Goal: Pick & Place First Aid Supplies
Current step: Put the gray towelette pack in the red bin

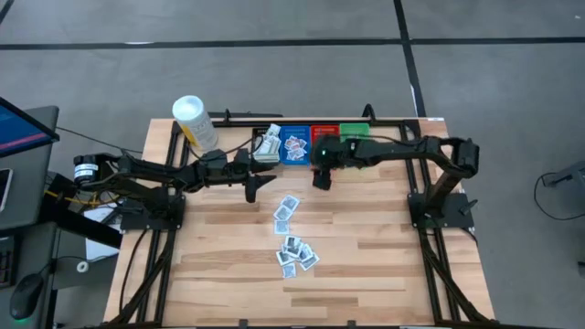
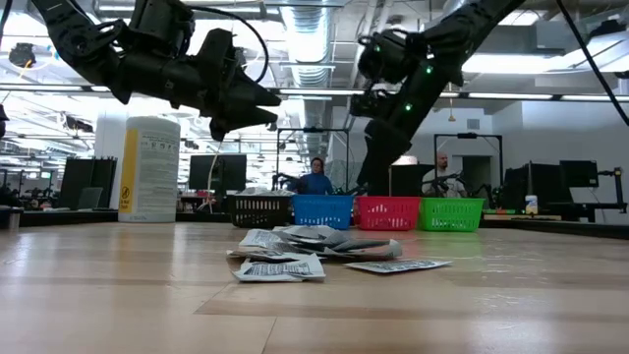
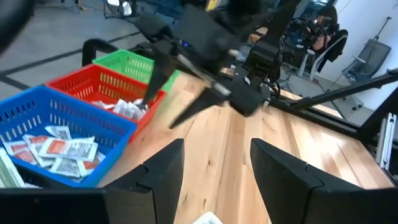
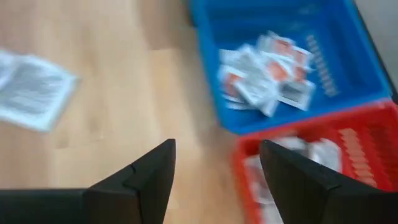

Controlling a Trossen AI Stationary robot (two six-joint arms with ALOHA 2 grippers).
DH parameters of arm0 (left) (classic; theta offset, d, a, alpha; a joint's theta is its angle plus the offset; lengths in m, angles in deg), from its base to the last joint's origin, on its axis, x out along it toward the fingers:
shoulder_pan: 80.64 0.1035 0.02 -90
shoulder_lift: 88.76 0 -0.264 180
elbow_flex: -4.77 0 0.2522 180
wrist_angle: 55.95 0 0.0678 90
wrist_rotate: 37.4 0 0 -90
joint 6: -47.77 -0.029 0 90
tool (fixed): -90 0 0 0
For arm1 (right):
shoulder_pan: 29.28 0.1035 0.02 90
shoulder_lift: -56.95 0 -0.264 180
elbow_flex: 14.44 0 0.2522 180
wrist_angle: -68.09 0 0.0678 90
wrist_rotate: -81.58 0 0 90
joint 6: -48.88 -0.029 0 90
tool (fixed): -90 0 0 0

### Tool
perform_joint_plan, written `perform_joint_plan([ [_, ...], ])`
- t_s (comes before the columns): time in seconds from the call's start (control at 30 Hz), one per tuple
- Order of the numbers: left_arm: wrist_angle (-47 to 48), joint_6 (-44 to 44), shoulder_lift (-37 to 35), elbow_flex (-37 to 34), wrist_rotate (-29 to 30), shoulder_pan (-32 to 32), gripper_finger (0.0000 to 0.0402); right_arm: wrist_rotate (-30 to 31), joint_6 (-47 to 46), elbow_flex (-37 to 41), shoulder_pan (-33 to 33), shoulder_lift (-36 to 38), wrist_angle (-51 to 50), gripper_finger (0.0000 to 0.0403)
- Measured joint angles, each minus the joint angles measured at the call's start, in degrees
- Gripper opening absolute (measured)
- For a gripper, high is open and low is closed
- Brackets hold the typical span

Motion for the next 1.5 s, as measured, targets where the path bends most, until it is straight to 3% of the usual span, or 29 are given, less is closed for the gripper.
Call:
perform_joint_plan([
  [0.37, 2.59, 1.48, 0.0, -0.02, -0.04, -2.83, 0.0186, -0.41, 8.52, 0.02, 14.43, -0.24, 3.78, 0.0223],
  [0.47, 2.7, 2.16, 0.0, -0.02, -0.02, -3.3, 0.0186, -2.96, 9.77, 0.02, 16.12, -0.34, 6.94, 0.0223],
  [0.63, 2.72, 2.16, 0.0, -0.02, -0.04, -4.28, 0.0186, -7.61, 9.81, -0.21, 15.91, -4.6, 13.14, 0.0223],
  [0.93, 4.37, 4.58, 0.0, -0.08, -1.73, -4.76, 0.0186, -7.74, 10.22, -6.72, 14.77, -15.75, 13.39, 0.0223],
  [1.27, 5.22, 7.35, 0.0, -1.25, -1.77, -4.74, 0.0186, -12.6, 8.59, -12.26, 12.4, -24.08, 3.58, 0.0223],
  [1.5, 5.09, 9.18, 0.0, -1.94, -1.77, -4.74, 0.0186, -13.77, 6.53, -11.98, 12.2, -23.77, 1.66, 0.0217],
])
